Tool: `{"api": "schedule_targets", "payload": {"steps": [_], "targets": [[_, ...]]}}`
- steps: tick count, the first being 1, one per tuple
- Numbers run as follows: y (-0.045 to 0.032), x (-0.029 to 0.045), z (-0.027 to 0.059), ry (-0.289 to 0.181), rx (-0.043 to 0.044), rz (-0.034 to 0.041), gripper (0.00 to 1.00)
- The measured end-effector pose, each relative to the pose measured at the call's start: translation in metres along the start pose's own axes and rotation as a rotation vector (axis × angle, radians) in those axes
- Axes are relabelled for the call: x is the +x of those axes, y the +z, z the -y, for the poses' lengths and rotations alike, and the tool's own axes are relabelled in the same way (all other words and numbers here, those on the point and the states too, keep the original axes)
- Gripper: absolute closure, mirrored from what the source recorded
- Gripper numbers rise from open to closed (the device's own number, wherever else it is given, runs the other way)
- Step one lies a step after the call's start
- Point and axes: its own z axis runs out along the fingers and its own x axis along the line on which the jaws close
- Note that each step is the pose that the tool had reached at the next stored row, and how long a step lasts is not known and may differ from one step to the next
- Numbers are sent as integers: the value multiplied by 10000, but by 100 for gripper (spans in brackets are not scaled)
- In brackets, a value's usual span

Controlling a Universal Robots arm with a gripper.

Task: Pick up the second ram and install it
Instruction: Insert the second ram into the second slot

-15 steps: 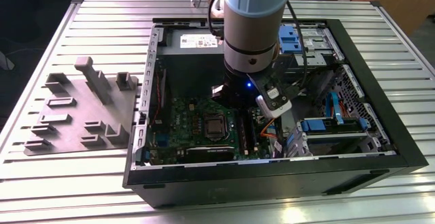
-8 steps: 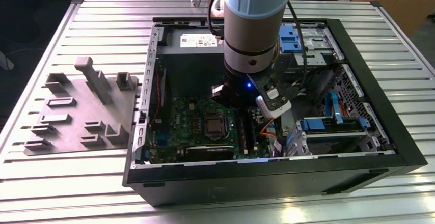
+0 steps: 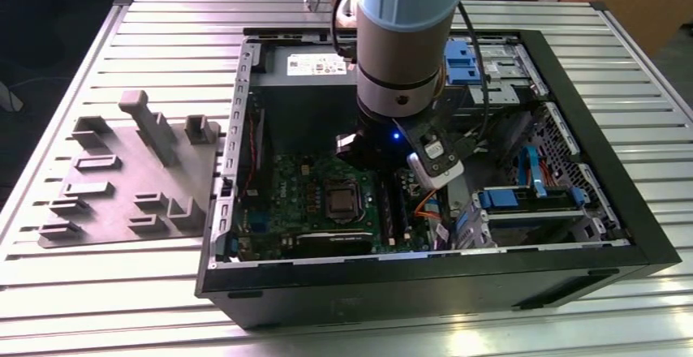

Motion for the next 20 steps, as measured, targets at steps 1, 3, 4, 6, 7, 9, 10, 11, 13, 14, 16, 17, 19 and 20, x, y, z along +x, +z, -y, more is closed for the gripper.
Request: {"api": "schedule_targets", "payload": {"steps": [1,3,4,6,7,9,10,11,13,14,16,17,19,20], "targets": [[0,0,0,0,1,0,81],[-1,0,0,0,1,0,81],[-1,0,0,0,1,0,81],[-9,-1,0,0,5,-2,81],[-13,-1,-1,-1,1,0,81],[-33,-2,-2,0,1,-1,81],[-51,-3,-3,0,6,-2,81],[-68,-5,-4,-1,10,-1,81],[-97,-7,-6,-3,22,0,81],[-105,-8,-7,-3,25,0,81],[-111,-8,-8,-3,29,1,81],[-111,-8,-7,-2,30,1,81],[-112,-8,-7,-3,33,0,81],[-112,-8,-7,-2,34,0,81]]}}
